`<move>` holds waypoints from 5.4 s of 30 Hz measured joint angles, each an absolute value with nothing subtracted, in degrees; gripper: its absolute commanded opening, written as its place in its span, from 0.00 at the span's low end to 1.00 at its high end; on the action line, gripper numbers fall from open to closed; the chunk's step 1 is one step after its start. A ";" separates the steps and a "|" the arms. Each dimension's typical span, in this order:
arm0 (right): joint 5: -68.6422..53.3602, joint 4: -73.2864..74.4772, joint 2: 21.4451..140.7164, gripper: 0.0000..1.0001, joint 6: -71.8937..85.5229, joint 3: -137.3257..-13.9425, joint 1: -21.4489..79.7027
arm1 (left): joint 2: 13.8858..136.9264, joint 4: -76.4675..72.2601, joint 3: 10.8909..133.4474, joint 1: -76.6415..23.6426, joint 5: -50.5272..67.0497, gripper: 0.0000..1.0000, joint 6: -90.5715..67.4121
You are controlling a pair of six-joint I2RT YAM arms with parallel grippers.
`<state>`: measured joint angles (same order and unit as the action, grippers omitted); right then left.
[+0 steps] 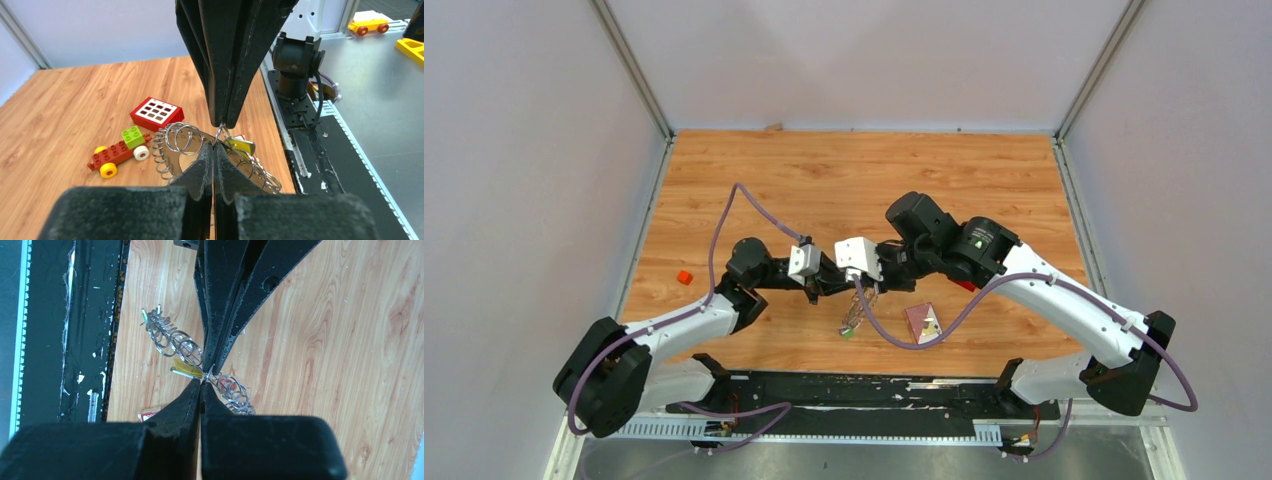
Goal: Put the keys on the keyring
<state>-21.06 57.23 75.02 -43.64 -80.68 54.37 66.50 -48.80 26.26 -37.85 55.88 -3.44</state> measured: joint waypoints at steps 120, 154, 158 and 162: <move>-44.14 49.89 70.17 0.00 -49.69 -72.27 47.92 | 66.98 -68.45 21.63 -38.65 64.23 0.00 -16.43; -7.22 56.69 77.47 0.00 -45.30 -82.26 58.76 | 66.00 -43.03 28.73 -38.24 51.29 0.13 -0.80; -6.42 56.97 78.13 0.00 -45.25 -82.78 59.22 | 66.00 -41.23 28.80 -38.22 50.65 0.00 0.49; -6.07 57.17 78.41 0.00 -45.12 -83.33 59.46 | 66.00 -40.73 28.88 -38.22 50.61 0.00 1.26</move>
